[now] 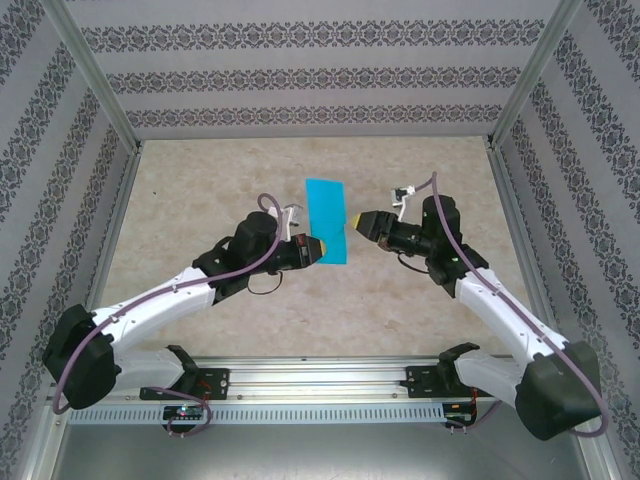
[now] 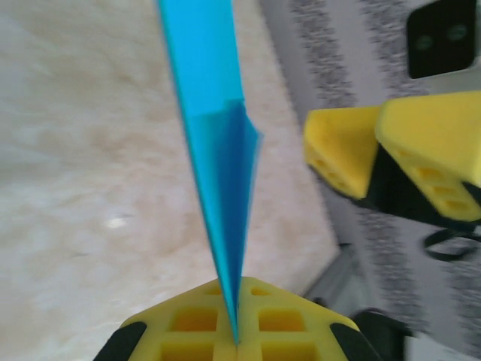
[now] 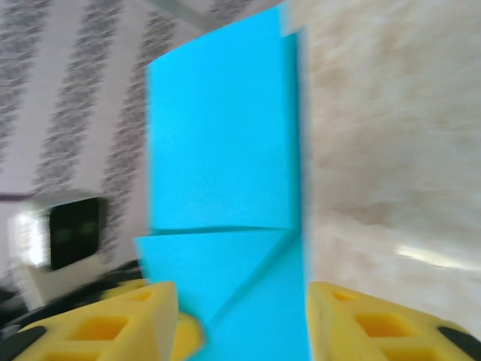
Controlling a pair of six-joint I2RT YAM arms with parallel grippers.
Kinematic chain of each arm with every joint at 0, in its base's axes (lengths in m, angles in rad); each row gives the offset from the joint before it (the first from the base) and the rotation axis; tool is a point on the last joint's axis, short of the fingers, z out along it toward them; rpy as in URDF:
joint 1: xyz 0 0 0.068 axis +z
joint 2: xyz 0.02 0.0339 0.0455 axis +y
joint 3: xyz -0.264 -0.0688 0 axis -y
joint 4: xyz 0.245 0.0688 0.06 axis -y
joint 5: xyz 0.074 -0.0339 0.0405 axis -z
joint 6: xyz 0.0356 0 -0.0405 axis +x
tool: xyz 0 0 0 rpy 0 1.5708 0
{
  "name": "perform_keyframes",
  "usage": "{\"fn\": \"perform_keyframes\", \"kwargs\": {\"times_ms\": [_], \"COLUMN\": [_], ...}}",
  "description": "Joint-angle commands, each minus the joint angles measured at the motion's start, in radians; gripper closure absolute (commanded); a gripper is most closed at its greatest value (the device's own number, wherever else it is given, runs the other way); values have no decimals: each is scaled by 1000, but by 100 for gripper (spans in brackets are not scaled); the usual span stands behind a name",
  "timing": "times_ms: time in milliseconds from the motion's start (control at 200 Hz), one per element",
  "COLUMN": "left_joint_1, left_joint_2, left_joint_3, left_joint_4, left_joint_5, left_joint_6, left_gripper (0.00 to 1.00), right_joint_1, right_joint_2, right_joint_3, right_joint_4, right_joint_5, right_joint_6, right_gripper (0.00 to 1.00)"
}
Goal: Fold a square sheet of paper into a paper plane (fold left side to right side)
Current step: Turn over the paper at the center of the table.
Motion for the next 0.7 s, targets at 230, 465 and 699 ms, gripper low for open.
{"fn": "perform_keyframes", "kwargs": {"times_ms": [230, 465, 699], "left_joint_1": [-226, -311, -333], "left_joint_2": [351, 783, 1029], "left_joint_3": [484, 830, 1015], "left_joint_4": [-1109, -1515, -1517], "left_joint_5": [-800, -897, -764], "left_joint_6": [120, -5, 64], "left_gripper": [100, 98, 86], "right_joint_1": [-165, -258, -300], "right_joint_2": [-185, -352, -389], "right_joint_3": [-26, -78, -96], "right_joint_4": [-505, -576, -604], "right_joint_5": [457, 546, 517], "right_joint_6": [-120, -89, -96], "right_gripper": [40, 40, 41]}}
